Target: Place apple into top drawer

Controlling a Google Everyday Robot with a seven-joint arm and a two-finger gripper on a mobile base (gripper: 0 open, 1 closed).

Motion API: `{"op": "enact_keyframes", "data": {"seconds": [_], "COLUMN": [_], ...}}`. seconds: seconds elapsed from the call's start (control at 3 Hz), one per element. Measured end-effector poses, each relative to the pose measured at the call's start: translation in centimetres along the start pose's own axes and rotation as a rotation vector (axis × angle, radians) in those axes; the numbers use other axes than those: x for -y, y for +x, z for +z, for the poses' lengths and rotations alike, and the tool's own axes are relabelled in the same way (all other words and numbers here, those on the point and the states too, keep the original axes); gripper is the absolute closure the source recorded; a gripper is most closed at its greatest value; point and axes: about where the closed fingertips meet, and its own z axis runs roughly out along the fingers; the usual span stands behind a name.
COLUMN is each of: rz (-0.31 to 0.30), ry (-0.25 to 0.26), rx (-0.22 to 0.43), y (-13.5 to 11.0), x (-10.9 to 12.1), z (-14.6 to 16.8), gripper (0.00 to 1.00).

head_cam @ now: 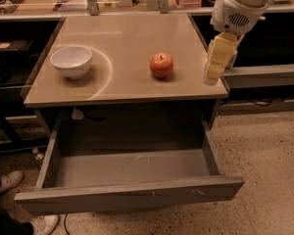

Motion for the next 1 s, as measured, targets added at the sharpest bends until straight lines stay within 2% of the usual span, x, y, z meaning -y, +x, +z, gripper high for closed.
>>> {"op": "enact_keyframes", "data": {"seconds": [0.67, 1.0], "rz": [-0.087, -0.093], "ry": [-0.001, -0.016], "rx": [0.018, 0.006], "y": [-8.1, -10.1], "x": [4.5, 6.7], "z": [3.2, 5.5], "gripper": [0.00, 0.00]}}
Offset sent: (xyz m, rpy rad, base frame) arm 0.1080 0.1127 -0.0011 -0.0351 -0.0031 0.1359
